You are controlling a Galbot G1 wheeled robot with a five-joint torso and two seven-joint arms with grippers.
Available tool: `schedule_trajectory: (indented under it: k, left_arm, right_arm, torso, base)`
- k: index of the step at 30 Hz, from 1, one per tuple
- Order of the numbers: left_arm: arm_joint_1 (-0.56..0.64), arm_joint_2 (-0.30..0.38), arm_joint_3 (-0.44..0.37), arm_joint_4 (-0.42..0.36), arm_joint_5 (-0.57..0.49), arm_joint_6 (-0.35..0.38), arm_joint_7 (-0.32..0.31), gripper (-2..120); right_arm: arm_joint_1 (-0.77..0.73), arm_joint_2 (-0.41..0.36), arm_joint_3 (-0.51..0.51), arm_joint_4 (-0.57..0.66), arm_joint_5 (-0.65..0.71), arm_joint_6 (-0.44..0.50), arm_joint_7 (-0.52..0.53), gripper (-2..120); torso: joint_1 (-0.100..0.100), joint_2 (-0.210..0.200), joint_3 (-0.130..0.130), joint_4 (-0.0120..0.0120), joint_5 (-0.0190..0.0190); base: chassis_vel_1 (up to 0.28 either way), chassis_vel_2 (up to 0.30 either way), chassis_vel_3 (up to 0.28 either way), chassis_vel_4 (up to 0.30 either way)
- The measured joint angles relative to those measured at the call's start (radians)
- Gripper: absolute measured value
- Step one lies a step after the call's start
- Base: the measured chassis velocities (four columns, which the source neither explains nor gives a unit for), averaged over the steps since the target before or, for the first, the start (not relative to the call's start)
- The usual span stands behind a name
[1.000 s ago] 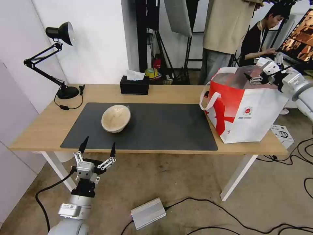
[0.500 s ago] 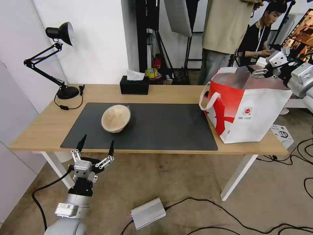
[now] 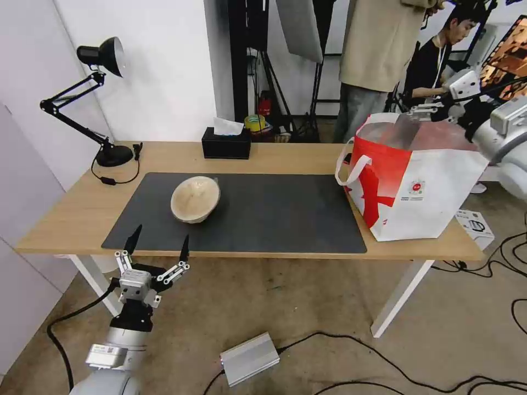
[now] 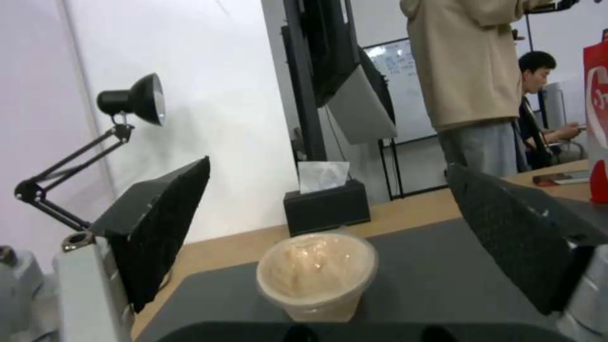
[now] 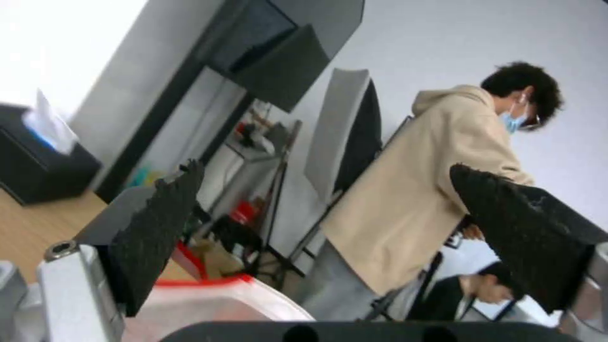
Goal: Pick up the trash from the table and place it into the takeout bag.
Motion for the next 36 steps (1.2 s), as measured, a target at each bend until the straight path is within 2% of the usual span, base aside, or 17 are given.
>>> schedule_trajectory:
  k: [12, 25, 28, 29, 36]
  left_arm:
    - [0.006, -0.001, -0.015, -0.024, -0.001, 0.016, -0.001, 100]
    - [0.001, -0.012, -0.010, -0.029, 0.005, 0.020, -0.006, 100]
    - [0.000, -0.017, -0.005, -0.030, 0.014, 0.025, -0.006, 100]
    - [0.000, -0.017, -0.005, -0.030, 0.014, 0.025, -0.006, 100]
    - [-0.004, -0.029, 0.008, -0.022, 0.023, 0.026, -0.007, 100]
  right_arm:
    - [-0.193, 0.075, 0.144, 0.137, 0.064, -0.002, 0.089, 99]
    - [-0.462, 0.187, 0.292, 0.265, 0.053, 0.065, 0.133, 100]
    - [-0.568, 0.249, 0.354, 0.307, 0.010, 0.092, 0.133, 100]
    - [-0.568, 0.249, 0.354, 0.307, 0.010, 0.092, 0.133, 100]
    - [-0.754, 0.373, 0.437, 0.384, -0.085, 0.135, 0.144, 100]
  torso:
    - [0.000, 0.000, 0.000, -0.0003, 0.0000]
    - [0.000, 0.000, 0.000, -0.0002, 0.0000]
    - [0.000, 0.000, 0.000, -0.0002, 0.0000]
    - [0.000, 0.000, 0.000, -0.0002, 0.0000]
    - [0.000, 0.000, 0.000, -0.0001, 0.0000]
  base:
    - [0.000, 0.000, 0.000, 0.000]
    - [0.000, 0.000, 0.000, 0.000]
    - [0.000, 0.000, 0.000, 0.000]
    - [0.000, 0.000, 0.000, 0.000]
    - [0.000, 0.000, 0.000, 0.000]
